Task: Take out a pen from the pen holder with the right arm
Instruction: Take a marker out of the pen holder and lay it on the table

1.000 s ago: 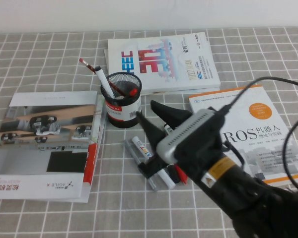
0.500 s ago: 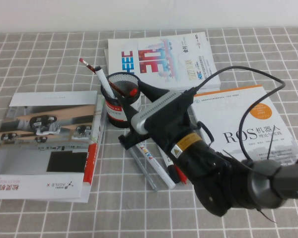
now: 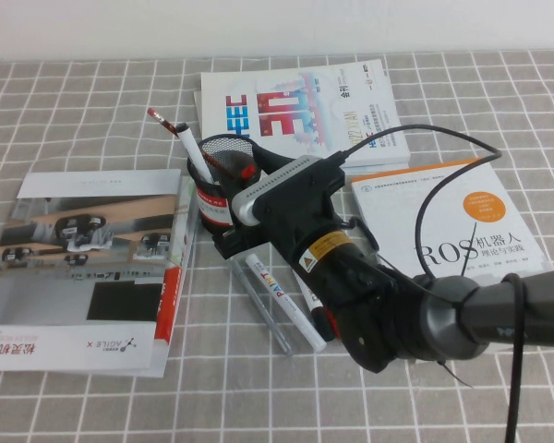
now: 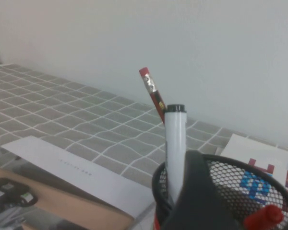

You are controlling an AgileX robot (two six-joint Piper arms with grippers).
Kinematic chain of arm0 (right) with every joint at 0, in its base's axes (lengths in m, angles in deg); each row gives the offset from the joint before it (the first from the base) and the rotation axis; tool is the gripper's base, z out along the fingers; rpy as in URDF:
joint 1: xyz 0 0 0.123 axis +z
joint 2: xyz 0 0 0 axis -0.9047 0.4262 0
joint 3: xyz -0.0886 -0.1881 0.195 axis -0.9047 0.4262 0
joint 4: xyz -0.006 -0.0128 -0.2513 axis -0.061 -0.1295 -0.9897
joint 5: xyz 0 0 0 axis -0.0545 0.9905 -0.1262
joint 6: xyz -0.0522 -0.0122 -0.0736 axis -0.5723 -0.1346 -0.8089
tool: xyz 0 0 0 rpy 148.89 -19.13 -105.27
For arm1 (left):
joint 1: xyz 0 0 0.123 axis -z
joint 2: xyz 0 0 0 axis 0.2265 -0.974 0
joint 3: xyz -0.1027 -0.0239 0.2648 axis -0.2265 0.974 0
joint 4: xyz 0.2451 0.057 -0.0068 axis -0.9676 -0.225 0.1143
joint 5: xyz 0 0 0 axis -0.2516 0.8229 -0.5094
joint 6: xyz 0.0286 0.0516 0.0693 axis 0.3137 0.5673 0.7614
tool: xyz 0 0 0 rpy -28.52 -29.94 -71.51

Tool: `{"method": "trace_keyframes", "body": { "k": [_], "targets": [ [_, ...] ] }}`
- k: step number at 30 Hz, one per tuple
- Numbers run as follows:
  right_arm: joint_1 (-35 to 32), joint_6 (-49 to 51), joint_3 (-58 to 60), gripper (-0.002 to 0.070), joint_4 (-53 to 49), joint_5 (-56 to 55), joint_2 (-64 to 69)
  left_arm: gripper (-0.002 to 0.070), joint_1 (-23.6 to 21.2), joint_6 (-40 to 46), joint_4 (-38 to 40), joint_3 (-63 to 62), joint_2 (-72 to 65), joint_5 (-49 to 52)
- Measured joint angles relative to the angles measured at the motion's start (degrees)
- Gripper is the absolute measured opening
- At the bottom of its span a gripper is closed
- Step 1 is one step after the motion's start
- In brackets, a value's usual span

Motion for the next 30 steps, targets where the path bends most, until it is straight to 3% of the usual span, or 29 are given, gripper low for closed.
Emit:
{"method": "trace_keyframes", "body": {
  "k": [19,24,30],
  "targets": [
    [-0.62,0.14,-4.40,0.0337,0.45,1.85,4.03,-0.0003,0.00,0.00,0.00,0.00,0.00,0.00],
    [-0.62,0.23,-4.53,0.0291,0.45,1.85,4.03,-0.0003,0.00,0.00,0.00,0.00,0.00,0.00],
    [-0.62,0.28,-4.53,0.0174,0.73,1.85,4.03,-0.0003,0.00,0.00,0.00,0.00,0.00,0.00]
  ]
}}
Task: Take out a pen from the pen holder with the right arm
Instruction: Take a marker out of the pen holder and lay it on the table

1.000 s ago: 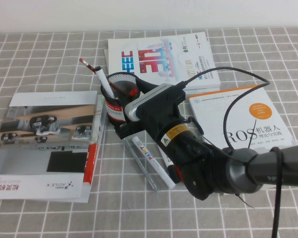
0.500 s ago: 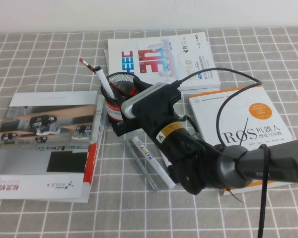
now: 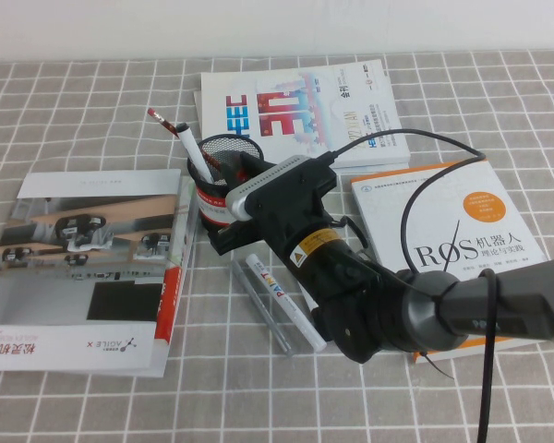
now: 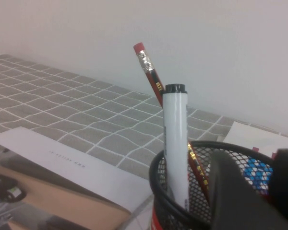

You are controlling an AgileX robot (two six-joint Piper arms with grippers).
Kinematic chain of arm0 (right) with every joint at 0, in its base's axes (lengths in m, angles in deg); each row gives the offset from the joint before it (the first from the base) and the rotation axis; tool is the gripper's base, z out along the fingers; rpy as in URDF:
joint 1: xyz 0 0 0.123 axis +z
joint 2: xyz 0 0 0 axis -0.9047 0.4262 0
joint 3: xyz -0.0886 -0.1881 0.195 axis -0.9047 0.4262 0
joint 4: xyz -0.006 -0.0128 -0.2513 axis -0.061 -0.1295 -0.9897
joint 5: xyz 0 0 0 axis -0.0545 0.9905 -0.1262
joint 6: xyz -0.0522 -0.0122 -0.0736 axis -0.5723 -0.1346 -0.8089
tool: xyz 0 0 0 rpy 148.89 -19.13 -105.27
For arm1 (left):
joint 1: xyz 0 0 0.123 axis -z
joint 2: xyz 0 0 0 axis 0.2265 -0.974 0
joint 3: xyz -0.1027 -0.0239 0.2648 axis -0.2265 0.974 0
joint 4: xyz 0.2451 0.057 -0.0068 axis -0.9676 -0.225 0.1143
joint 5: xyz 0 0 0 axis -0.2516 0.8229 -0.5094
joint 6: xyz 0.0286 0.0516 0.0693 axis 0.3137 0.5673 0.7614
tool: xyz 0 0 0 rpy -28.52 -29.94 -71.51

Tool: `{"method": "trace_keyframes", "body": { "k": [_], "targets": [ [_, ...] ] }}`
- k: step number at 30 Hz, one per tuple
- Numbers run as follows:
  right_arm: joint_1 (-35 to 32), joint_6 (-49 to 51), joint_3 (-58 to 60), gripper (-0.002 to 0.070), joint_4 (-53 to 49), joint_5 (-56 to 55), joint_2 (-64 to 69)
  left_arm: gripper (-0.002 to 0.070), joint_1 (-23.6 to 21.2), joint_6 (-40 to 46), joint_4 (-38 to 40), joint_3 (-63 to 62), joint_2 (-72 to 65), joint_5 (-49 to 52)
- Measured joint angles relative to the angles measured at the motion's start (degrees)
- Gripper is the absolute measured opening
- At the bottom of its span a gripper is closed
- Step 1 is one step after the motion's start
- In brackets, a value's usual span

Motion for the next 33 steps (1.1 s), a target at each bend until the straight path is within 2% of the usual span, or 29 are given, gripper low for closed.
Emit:
{"method": "trace_keyframes", "body": {
  "k": [5,7,25,33],
  "targets": [
    [0.00,0.00,0.00,0.0042,0.60,0.00,0.00,-0.0003,0.00,0.00,0.00,0.00,0.00,0.00],
    [0.00,0.00,0.00,0.0027,0.89,0.00,0.00,-0.0003,0.00,0.00,0.00,0.00,0.00,0.00],
    [0.00,-0.21,0.00,0.0022,1.14,-0.22,-4.04,-0.0003,0.00,0.00,0.00,0.00,0.00,0.00],
    [0.00,-4.29,0.00,0.0022,1.14,5.85,-9.57,-0.0003,0.00,0.00,0.00,0.00,0.00,0.00]
  ]
}}
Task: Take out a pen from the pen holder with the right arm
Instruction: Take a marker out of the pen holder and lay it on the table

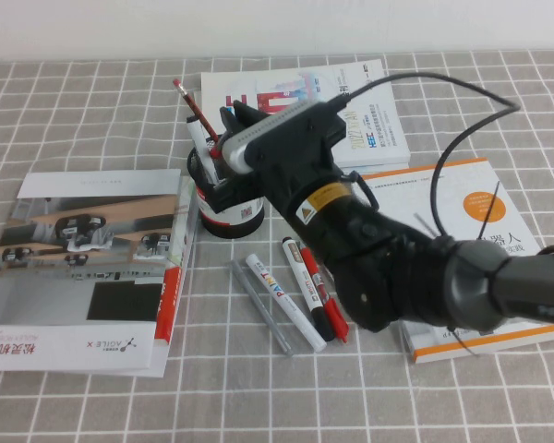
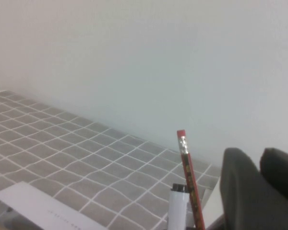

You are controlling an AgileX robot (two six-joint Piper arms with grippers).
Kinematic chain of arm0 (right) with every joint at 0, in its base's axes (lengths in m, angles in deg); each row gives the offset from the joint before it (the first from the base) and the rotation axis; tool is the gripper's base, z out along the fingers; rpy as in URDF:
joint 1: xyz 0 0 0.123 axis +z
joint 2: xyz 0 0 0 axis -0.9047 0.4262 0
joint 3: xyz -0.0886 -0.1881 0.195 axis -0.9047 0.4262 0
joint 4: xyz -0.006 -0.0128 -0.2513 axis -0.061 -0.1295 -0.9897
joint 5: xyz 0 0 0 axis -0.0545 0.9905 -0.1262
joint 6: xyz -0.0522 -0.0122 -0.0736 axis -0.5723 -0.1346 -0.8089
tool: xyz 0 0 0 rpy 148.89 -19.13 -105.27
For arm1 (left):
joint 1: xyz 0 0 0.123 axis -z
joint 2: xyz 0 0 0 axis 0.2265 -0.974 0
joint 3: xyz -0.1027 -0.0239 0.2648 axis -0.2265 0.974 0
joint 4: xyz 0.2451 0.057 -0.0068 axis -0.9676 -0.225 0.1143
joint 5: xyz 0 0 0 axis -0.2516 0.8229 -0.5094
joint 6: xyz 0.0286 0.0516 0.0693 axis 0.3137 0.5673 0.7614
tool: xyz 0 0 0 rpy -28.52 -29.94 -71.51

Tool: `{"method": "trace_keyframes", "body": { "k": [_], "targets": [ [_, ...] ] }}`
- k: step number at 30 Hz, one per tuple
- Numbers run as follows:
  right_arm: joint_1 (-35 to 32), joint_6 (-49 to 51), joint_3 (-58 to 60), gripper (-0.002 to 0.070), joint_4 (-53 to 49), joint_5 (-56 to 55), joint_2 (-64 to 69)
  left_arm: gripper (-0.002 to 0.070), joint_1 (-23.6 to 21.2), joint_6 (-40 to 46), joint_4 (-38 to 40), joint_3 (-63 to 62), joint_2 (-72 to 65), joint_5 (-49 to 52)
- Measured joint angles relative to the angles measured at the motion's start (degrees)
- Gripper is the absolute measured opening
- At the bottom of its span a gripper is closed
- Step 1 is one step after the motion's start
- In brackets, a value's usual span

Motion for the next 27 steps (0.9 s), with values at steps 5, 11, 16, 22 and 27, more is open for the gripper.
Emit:
{"method": "trace_keyframes", "body": {
  "k": [5,11,16,22,27],
  "targets": [
    [0.00,-1.23,0.00,0.0022,0.00,6.74,-3.99,-0.0003,0.00,0.00,0.00,0.00,0.00,0.00],
    [0.00,-2.64,0.00,0.0022,0.00,16.27,-9.77,-0.0003,0.00,0.00,0.00,0.00,0.00,0.00],
    [0.00,-6.03,0.00,0.0022,0.00,28.32,-16.33,-0.0003,0.00,0.00,0.00,0.00,0.00,0.00],
    [0.00,-6.50,-0.33,0.0022,0.00,46.47,-24.68,-0.0003,0.00,0.00,0.00,0.00,0.00,0.00],
    [0.00,-6.10,-3.34,0.0022,1.02,65.70,-27.12,-0.0003,0.00,0.00,0.00,0.00,0.00,0.00]
  ]
}}
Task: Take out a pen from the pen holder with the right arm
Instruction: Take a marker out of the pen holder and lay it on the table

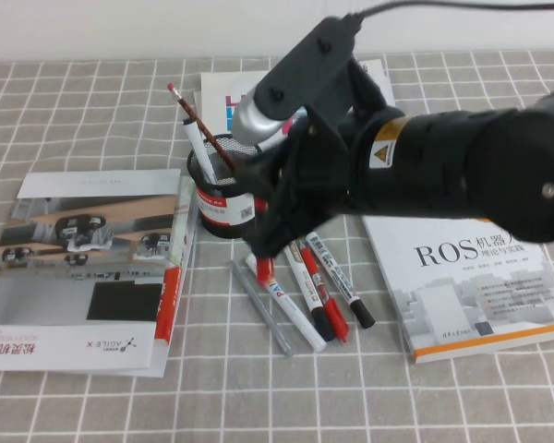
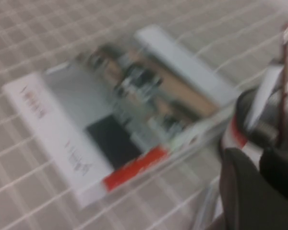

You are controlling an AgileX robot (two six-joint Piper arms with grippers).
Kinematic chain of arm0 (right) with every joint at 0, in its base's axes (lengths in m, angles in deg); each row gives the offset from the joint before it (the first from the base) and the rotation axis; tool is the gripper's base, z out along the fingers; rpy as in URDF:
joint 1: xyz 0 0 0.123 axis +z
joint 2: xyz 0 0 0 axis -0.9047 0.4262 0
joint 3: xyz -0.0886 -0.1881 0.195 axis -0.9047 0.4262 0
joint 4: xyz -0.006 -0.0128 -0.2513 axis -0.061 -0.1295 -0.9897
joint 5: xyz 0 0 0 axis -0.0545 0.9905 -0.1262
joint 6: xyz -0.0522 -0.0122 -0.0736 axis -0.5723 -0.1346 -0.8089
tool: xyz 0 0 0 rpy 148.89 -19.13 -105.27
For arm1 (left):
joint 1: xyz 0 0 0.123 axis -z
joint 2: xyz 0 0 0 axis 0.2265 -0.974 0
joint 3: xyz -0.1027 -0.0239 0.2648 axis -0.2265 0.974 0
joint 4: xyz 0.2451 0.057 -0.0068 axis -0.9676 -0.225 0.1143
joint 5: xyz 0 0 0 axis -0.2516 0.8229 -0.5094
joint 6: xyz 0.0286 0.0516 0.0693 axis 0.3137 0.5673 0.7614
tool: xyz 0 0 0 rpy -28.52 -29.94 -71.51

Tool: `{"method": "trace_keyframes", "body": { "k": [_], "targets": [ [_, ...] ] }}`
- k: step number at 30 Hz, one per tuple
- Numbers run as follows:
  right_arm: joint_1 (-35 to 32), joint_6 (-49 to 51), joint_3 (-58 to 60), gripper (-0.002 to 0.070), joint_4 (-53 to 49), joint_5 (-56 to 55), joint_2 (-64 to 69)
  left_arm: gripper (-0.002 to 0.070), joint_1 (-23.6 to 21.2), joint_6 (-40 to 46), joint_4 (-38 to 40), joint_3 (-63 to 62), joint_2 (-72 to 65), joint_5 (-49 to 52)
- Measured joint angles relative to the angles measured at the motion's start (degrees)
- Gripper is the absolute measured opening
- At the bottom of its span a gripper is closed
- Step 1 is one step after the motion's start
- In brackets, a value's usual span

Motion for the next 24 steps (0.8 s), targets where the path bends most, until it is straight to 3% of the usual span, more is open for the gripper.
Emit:
{"method": "trace_keyframes", "body": {
  "k": [3,9,24],
  "targets": [
    [0.00,3.54,-2.95,0.0022,0.89,12.08,-0.03,-0.0003,0.00,0.00,0.00,0.00,0.00,0.00],
    [0.00,12.24,-7.22,0.0022,1.05,24.24,2.09,-0.0003,0.00,0.00,0.00,0.00,0.00,0.00],
    [0.00,12.81,-23.04,0.0022,3.16,29.43,24.26,-0.0003,0.00,0.00,0.00,0.00,0.00,0.00]
  ]
}}
